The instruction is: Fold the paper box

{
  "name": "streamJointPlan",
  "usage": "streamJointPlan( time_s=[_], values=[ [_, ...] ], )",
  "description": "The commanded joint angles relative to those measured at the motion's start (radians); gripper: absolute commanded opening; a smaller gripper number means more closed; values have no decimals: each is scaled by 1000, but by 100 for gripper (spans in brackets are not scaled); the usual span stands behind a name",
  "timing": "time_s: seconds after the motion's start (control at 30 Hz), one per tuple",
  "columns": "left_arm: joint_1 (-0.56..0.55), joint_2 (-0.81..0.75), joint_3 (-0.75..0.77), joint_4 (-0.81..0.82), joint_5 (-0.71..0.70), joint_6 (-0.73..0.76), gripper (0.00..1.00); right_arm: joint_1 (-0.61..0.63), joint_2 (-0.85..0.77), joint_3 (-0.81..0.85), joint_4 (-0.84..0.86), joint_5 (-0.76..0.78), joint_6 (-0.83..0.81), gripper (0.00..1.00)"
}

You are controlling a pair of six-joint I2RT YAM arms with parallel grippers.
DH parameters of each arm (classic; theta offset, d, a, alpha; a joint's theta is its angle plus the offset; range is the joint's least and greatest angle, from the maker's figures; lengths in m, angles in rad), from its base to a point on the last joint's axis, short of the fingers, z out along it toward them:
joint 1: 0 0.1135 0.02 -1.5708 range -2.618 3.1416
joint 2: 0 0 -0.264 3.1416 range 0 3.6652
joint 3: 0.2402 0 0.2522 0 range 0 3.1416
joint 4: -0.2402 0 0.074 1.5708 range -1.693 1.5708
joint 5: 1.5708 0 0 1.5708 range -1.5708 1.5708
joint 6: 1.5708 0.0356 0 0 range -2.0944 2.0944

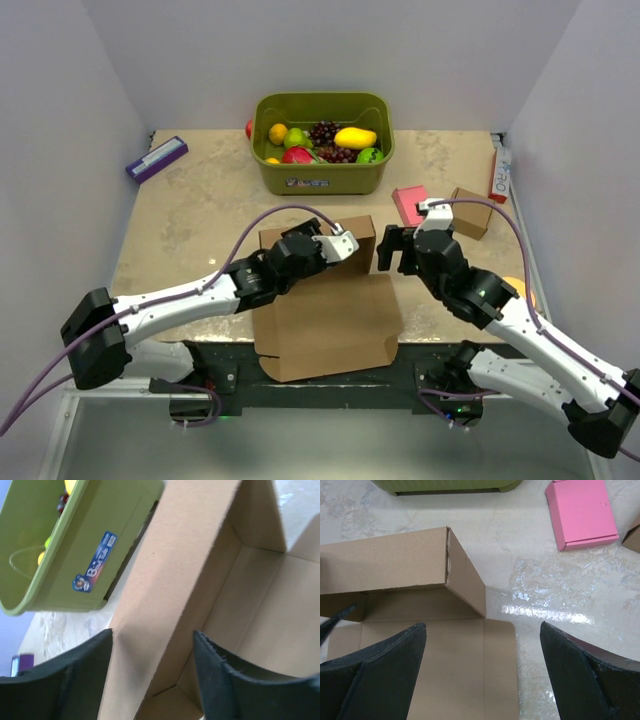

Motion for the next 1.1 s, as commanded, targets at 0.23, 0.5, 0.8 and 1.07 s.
streamJointPlan(
  time_s=[0.23,0.5,0.8,1.07],
  values=[
    [10,92,48,132,-215,21,25,-6,-6,96,-51,10,20,98],
    [194,141,76,11,-122,-189,8,-5,60,267,-191,-52,48,98],
    [381,215,71,-150,19,-444,0,-5,35,347,-264,29,63,99],
    [451,255,34,-270,125,-533,0,-95,83,239,-212,-67,82,99]
  ],
)
